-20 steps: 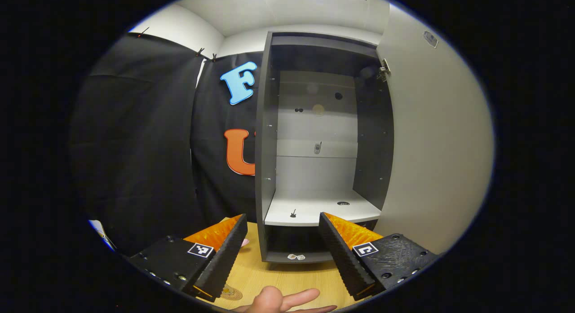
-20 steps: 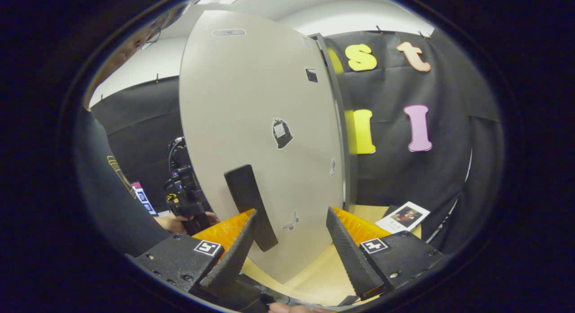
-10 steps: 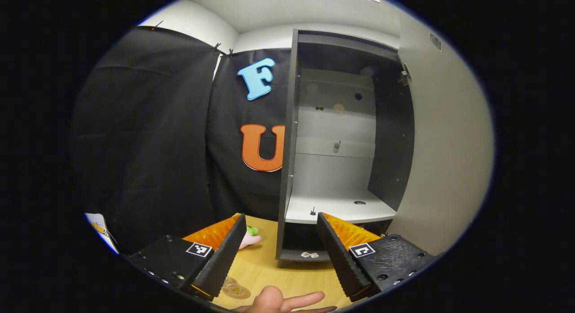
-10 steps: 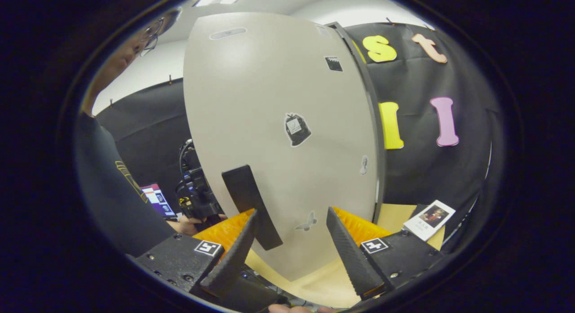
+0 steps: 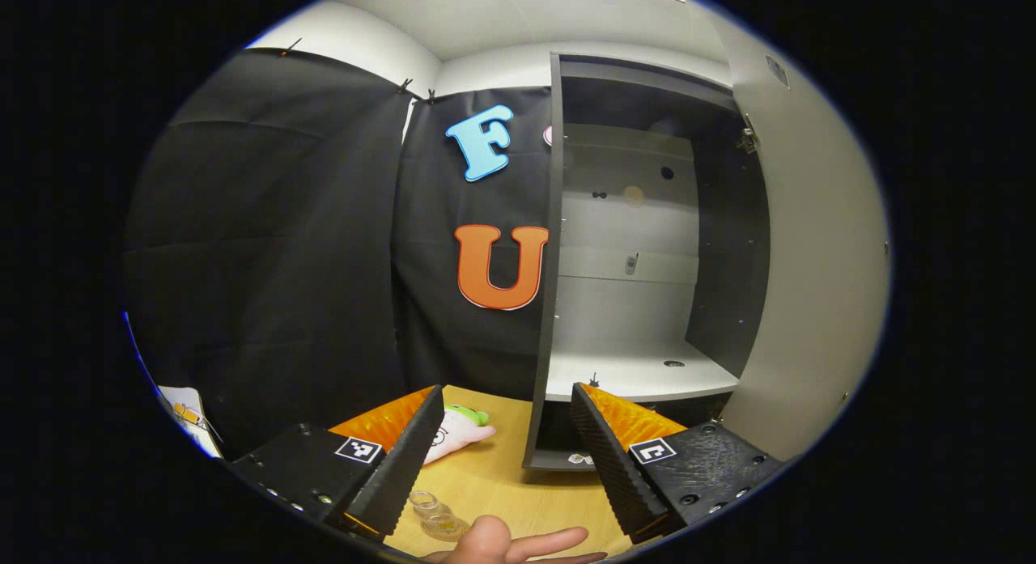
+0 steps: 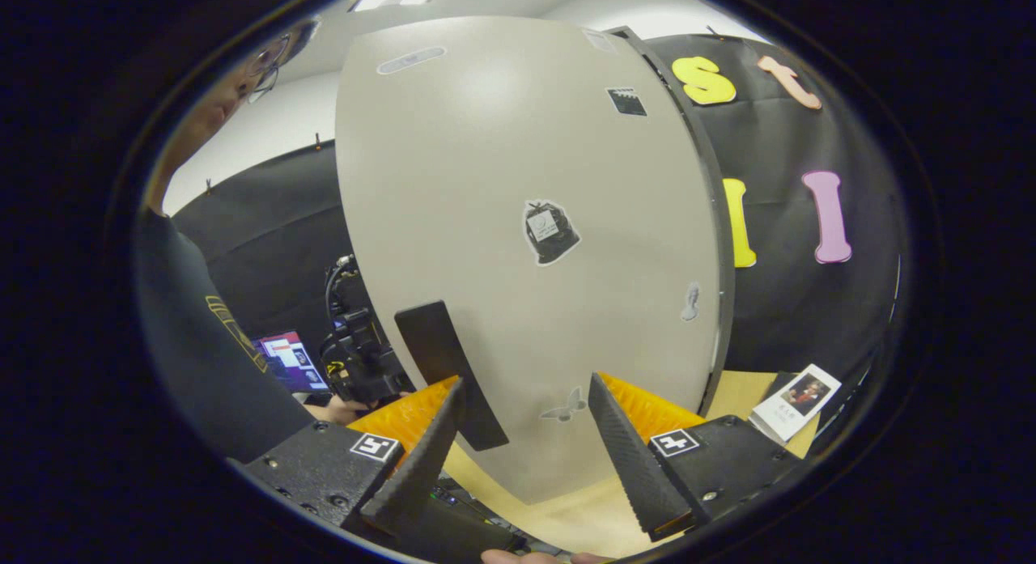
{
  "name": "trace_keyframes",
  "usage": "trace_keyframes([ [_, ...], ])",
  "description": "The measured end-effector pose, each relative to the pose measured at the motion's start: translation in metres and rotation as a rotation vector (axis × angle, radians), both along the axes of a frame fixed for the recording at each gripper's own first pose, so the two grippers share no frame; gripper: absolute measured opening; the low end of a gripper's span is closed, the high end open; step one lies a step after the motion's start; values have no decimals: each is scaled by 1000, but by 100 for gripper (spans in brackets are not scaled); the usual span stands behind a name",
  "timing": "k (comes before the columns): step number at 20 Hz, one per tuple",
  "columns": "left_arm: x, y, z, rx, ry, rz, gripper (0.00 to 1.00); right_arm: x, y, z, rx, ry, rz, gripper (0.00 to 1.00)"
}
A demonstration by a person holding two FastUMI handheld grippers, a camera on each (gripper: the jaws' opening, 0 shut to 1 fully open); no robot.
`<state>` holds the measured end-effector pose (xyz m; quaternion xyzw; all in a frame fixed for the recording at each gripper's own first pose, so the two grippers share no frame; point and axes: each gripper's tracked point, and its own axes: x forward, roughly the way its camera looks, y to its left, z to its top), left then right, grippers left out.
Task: Open the cabinet door with the right hand, grasp the bottle in the cabinet with the left hand and place it on the coaster, then close the cabinet door with the right hand.
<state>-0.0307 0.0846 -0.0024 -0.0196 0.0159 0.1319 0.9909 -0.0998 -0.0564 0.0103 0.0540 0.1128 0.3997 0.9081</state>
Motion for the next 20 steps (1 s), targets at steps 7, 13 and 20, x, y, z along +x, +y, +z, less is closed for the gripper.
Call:
trace_keyframes([
  [7,-4,28,-6,-4,17,70,95,28,17,-2,30,13,4,98],
  [13,-1,35,-11,38,31,78,95,49,16,-8,67,53,-42,97],
  [20,8,34,-8,55,20,71,95,53,21,-14,36,55,-31,97],
])
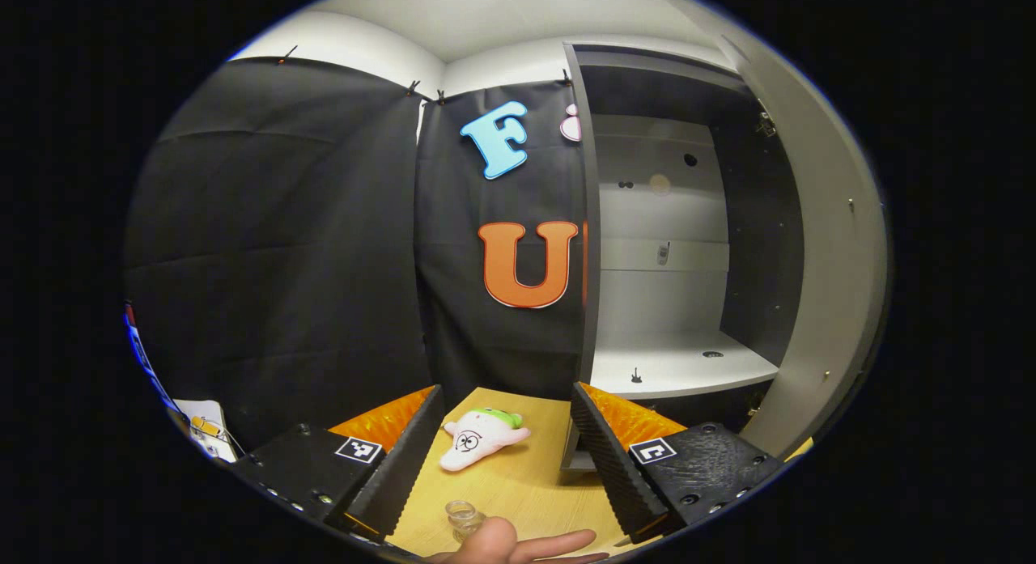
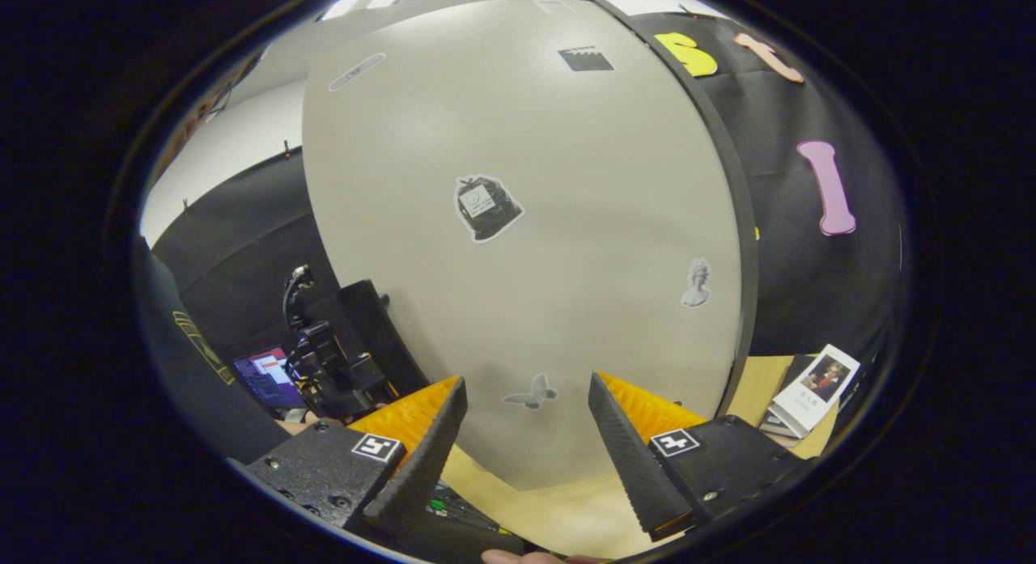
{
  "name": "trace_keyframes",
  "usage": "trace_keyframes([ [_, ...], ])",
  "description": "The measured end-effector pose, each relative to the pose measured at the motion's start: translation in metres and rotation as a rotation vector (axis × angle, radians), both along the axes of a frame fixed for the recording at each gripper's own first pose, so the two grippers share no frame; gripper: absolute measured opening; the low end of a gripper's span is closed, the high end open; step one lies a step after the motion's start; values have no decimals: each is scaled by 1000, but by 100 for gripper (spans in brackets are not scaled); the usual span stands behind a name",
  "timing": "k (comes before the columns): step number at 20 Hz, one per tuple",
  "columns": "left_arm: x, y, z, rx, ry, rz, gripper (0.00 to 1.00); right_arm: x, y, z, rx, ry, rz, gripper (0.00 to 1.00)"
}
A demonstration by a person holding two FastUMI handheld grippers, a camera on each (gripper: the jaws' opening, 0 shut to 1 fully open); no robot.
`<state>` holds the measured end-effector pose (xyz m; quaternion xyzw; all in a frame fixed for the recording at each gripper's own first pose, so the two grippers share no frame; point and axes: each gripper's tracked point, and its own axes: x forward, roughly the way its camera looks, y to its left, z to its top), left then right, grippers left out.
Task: Open the cabinet door with the right hand, grasp the bottle in the cabinet with the left hand and place it on the coaster, then close the cabinet door with the right hand.
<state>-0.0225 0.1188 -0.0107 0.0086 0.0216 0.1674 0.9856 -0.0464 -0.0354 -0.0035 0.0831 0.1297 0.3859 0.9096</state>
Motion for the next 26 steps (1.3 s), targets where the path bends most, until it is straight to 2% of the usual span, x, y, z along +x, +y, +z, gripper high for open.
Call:
trace_keyframes([
  [4,2,2,1,10,2,7,95,4,4,0,4,-9,-9,97],
  [6,2,1,2,10,0,7,95,13,0,-5,-26,-26,-64,97],
  [8,2,-3,3,9,-1,2,95,30,-11,-9,-76,-65,-182,97],
  [10,-1,-7,5,12,-6,-1,95,53,-34,-15,-163,-125,-389,98],
  [13,3,-22,13,32,-28,-13,95,72,-48,-10,-205,-236,-614,99],
  [14,5,-29,18,41,-42,-22,95,75,-47,-8,-190,-259,-661,94],
  [15,7,-35,23,50,-55,-33,95,75,-45,-5,-168,-271,-690,99],
  [16,5,-42,26,56,-64,-46,95,74,-43,-5,-134,-273,-718,95],
  [18,1,-52,31,53,-77,-69,95,70,-43,-11,-53,-230,-789,99],
  [19,3,-61,31,45,-77,-85,95,66,-45,-24,-22,-176,-831,95],
  [20,3,-70,30,34,-78,-100,95,64,-40,-35,2,-133,-835,99],
  [22,6,-81,26,30,-76,-132,95,64,-32,-52,-2,-76,-787,99],
  [24,7,-90,29,55,-82,-163,95,63,-42,-58,-25,-59,-813,99],
  [26,13,-97,25,81,-74,-191,95,62,-41,-51,10,-77,-817,99],
])
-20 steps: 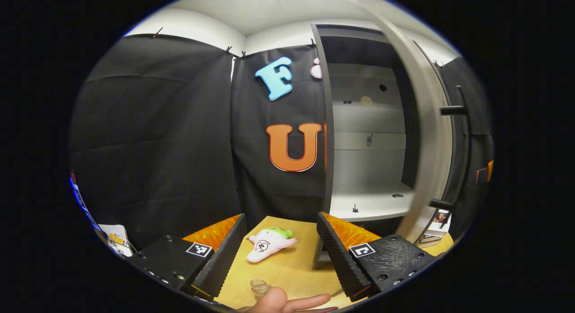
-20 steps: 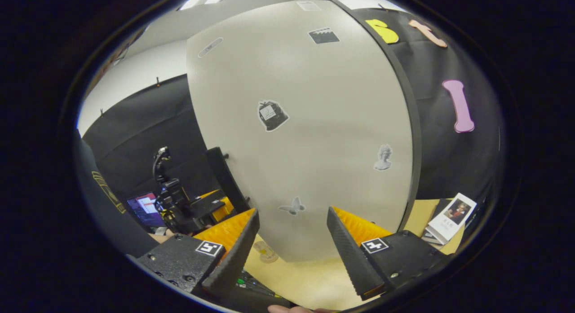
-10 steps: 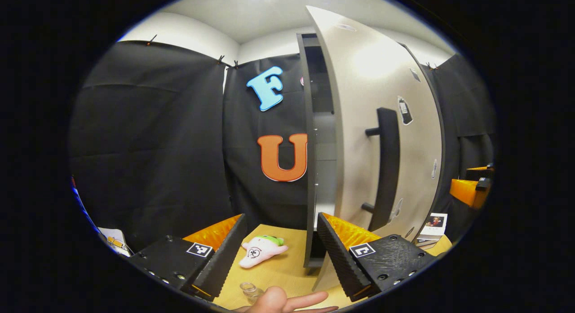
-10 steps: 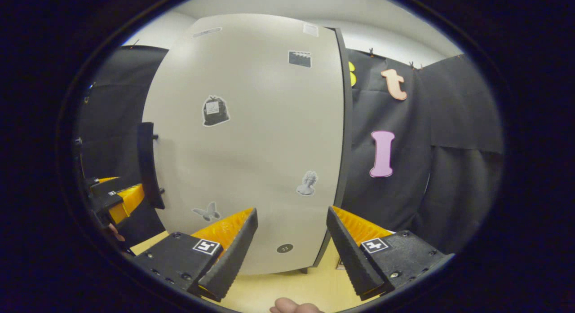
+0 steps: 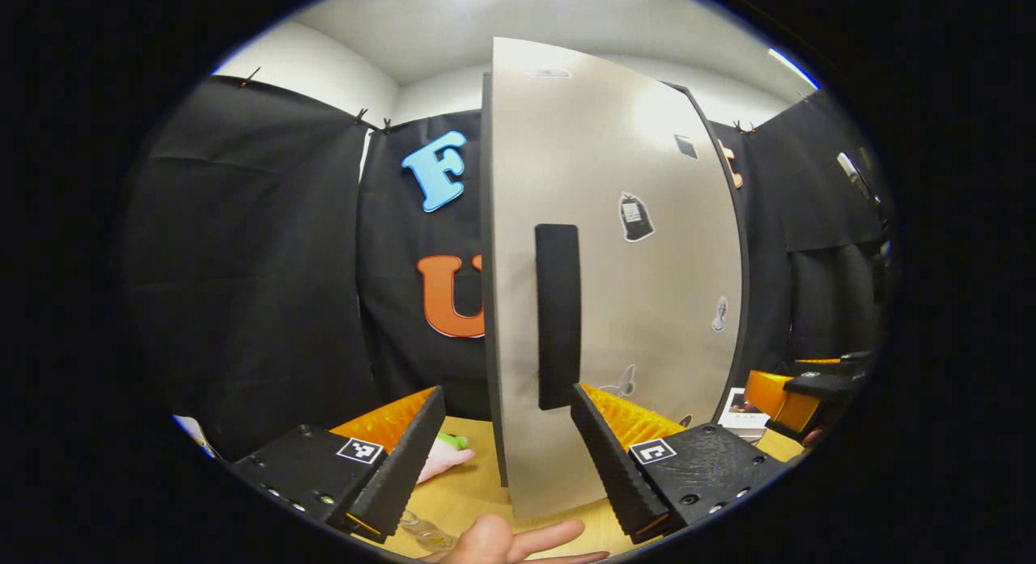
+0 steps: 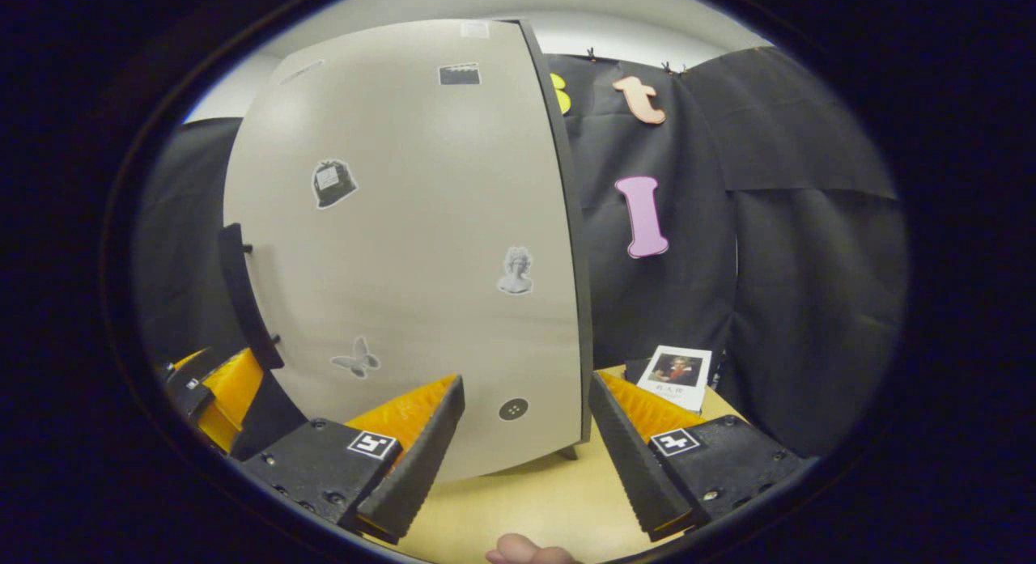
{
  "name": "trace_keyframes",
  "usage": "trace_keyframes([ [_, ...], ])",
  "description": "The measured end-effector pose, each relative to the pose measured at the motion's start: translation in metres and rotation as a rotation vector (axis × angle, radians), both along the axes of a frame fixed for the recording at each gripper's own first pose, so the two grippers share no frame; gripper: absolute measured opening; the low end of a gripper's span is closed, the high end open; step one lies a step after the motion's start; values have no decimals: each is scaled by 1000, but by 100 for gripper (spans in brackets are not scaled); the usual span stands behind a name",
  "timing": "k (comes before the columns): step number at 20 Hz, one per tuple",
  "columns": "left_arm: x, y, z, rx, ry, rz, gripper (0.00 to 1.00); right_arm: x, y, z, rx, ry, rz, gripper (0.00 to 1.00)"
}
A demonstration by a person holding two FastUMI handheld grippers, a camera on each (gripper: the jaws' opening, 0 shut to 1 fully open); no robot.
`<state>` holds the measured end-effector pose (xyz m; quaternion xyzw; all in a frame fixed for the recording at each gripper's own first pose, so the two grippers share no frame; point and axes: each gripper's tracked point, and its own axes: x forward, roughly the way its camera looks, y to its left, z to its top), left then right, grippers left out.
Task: Open the cabinet door with the right hand, grasp the bottle in the cabinet with the left hand and place it on the coaster, then close the cabinet door with the right hand.
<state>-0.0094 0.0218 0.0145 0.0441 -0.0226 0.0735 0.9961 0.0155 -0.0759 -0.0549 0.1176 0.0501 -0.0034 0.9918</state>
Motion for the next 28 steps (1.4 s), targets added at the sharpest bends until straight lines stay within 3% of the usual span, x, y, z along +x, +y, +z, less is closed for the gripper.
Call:
trace_keyframes([
  [1,2,-3,-3,-2,14,-11,95,-2,3,5,-1,-24,9,95],
  [4,7,-15,-5,-46,27,-43,95,-8,6,15,-62,-74,9,99],
  [11,14,-36,0,-27,8,-114,94,-20,24,28,-185,-151,38,98],
  [28,14,-38,8,-34,-40,-146,94,-40,23,41,-194,-201,29,96],
])
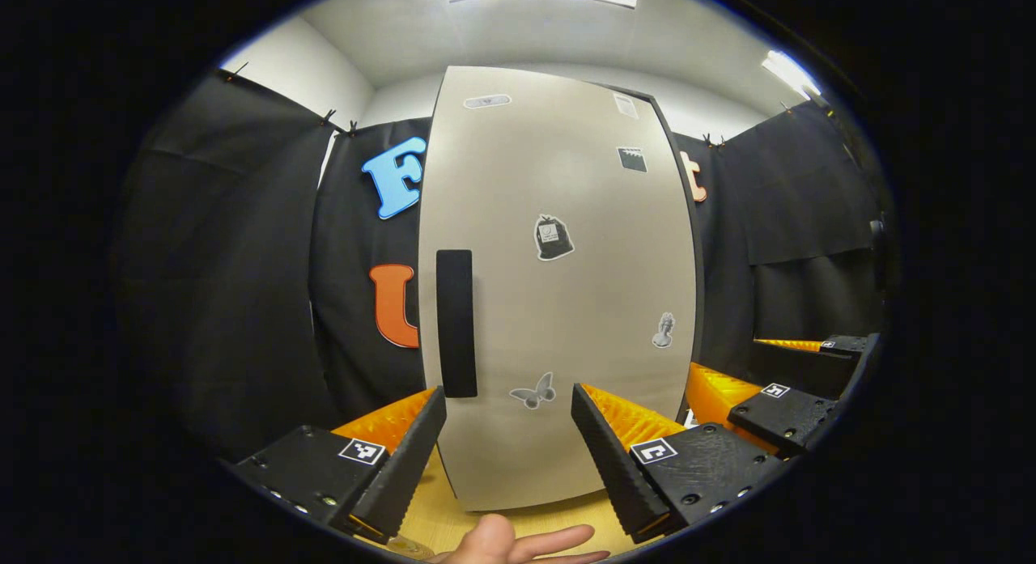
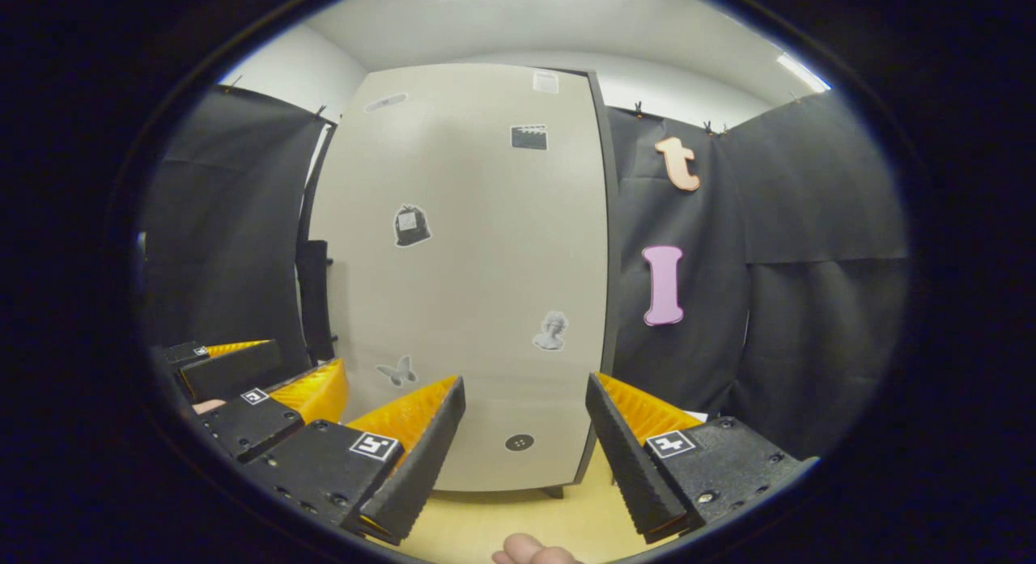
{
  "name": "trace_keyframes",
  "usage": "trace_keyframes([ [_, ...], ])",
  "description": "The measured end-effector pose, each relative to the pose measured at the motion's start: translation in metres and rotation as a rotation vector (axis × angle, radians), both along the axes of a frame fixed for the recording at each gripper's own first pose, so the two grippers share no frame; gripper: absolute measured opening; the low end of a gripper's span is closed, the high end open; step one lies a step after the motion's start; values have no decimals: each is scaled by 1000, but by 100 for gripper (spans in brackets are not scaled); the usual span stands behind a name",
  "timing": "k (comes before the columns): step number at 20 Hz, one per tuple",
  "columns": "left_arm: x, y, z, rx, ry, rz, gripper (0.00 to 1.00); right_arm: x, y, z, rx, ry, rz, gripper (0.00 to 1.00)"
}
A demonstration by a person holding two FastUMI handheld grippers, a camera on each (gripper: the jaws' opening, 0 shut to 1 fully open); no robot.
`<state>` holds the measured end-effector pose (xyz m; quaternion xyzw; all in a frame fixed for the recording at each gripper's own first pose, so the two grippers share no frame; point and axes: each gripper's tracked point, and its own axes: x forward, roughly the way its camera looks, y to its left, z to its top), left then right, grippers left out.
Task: Open the cabinet door with the right hand, grasp the bottle in the cabinet with the left hand and place it on the coaster, then close the cabinet door with the right hand.
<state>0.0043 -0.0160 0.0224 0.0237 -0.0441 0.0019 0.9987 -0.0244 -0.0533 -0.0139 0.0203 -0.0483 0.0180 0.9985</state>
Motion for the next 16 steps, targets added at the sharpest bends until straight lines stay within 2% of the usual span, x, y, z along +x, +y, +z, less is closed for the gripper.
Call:
trace_keyframes([
  [3,2,2,-2,-5,11,10,94,9,0,-8,0,18,26,94],
  [6,1,2,3,15,-17,28,94,17,0,-14,10,25,49,97],
  [7,0,3,5,19,-27,31,94,17,-1,-14,13,23,52,94],
  [8,0,2,5,19,-30,30,94,17,-2,-13,14,20,48,97],
  [12,2,4,0,9,-10,33,94,20,0,-17,19,42,51,94],
  [16,2,2,-1,17,-13,26,94,28,-4,-28,47,76,66,97],
])
